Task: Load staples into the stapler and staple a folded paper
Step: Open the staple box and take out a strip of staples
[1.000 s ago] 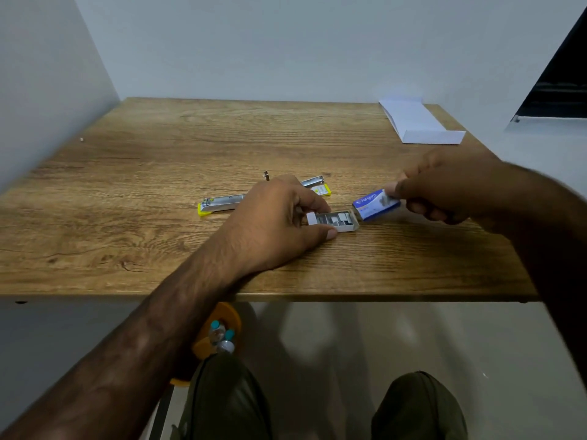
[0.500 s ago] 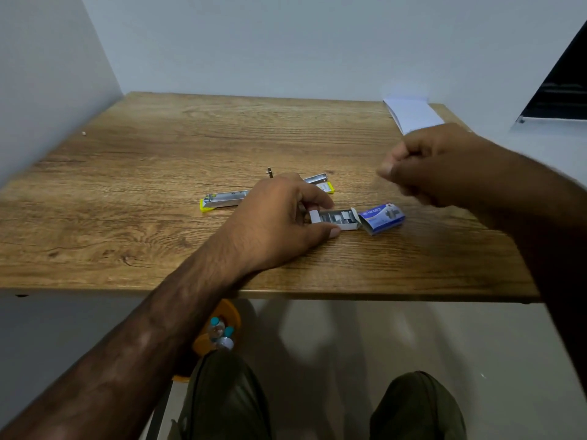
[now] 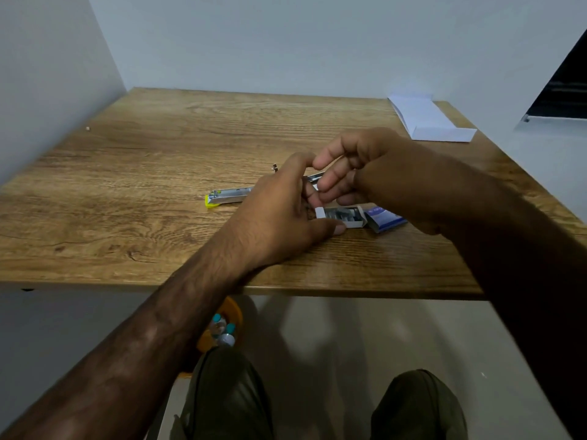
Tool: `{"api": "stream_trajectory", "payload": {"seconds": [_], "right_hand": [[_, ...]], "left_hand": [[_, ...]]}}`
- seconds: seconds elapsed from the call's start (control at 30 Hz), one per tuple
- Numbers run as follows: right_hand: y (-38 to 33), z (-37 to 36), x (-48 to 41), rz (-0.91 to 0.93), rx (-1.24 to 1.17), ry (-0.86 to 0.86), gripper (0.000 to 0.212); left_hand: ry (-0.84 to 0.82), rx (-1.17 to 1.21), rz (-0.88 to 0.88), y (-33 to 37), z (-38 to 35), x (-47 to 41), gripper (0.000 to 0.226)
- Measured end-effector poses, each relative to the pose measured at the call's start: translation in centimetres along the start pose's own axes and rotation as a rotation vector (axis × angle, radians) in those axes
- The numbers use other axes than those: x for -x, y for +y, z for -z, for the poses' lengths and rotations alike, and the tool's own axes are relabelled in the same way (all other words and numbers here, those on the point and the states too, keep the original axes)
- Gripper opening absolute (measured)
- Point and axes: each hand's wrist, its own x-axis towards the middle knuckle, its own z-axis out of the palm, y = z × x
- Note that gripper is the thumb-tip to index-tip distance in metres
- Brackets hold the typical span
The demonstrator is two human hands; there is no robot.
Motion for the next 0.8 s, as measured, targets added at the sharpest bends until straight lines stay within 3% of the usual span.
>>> {"api": "stream_trajectory", "payload": {"seconds": [0.17, 0.33, 0.4, 0.5, 0.8], "right_hand": [[0.3, 0.4, 0.3, 0.013, -0.020, 0.016, 0.045], [1.0, 1.3, 1.0, 0.134, 0.265, 0.100, 0.026], [1.1, 1.8, 1.5, 0.143, 0.394, 0.039, 0.018], [1.0, 1.6, 1.9, 0.144, 0.521, -0.077, 0.020], [1.2, 1.2, 1.7, 0.223, 0.719, -0.030, 0.019]], "left_hand": [[-0.007, 0.008, -0.003, 0.1, 0.1, 0.0, 0.079], [0.003, 0.023, 0.005, 0.0, -0.1, 0.0, 0.066], [0.004, 0.020, -0.001, -0.1, -0.1, 0.0, 0.061], [0.003, 0.014, -0.008, -0.2, -0.1, 0.0, 0.058], [-0.064, 0.133, 0.018, -0.3, 0.4, 0.1, 0.054]]}}
